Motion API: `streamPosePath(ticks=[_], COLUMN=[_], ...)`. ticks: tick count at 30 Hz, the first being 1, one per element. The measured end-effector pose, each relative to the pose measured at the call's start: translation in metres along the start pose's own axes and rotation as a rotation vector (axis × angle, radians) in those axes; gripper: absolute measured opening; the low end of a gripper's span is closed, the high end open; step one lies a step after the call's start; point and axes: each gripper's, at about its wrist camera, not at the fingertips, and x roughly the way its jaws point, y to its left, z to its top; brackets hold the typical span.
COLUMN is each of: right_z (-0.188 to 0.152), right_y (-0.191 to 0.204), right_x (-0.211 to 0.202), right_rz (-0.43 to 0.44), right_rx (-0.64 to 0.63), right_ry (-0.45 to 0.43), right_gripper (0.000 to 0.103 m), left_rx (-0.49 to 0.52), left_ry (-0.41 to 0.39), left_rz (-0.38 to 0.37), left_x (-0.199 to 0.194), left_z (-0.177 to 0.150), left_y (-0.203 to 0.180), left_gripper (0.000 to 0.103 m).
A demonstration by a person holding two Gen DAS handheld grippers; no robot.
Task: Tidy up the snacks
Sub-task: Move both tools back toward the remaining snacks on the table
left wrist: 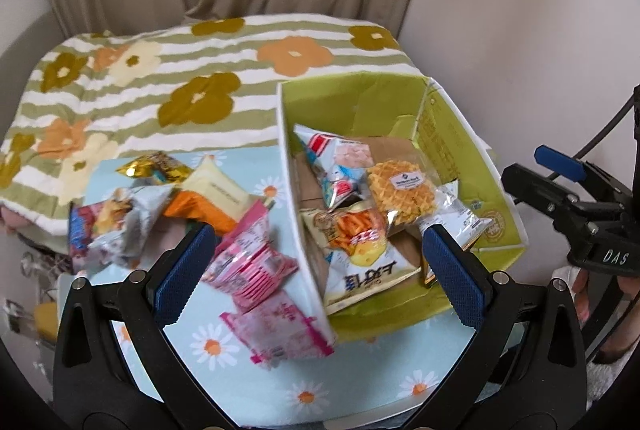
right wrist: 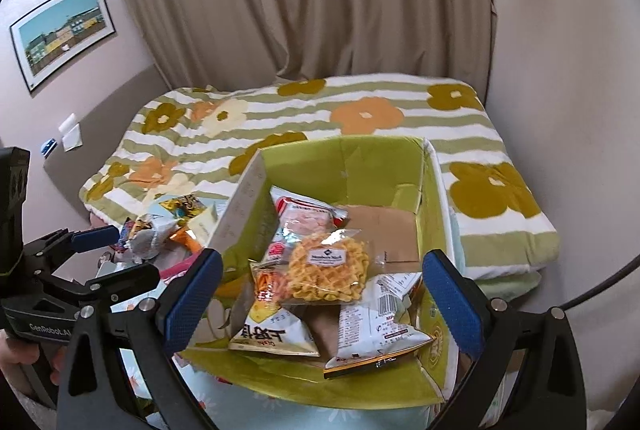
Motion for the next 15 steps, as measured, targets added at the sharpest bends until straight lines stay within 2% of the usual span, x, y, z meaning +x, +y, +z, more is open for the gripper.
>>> streamPosePath(ticks=[7,15], right_z=[-0.001,-0.003], right_y=[0.027,0.082], right_x=[-0.006,0.004], right_rz=[0.038,0.050], right_rx=[-0.044,-0.048], right_ry=[-0.017,-0.035], right_gripper=[0.100,0.100], left_rx=[-0.046,-0.096], left_ry=[-0.034,-0.041], left_rz=[0.043,0.082], left_x=[-0.031,-0.051], left_z=[-0.019,-0.035], left_y=[0.033,0.108], left_gripper=[0.103,0.103])
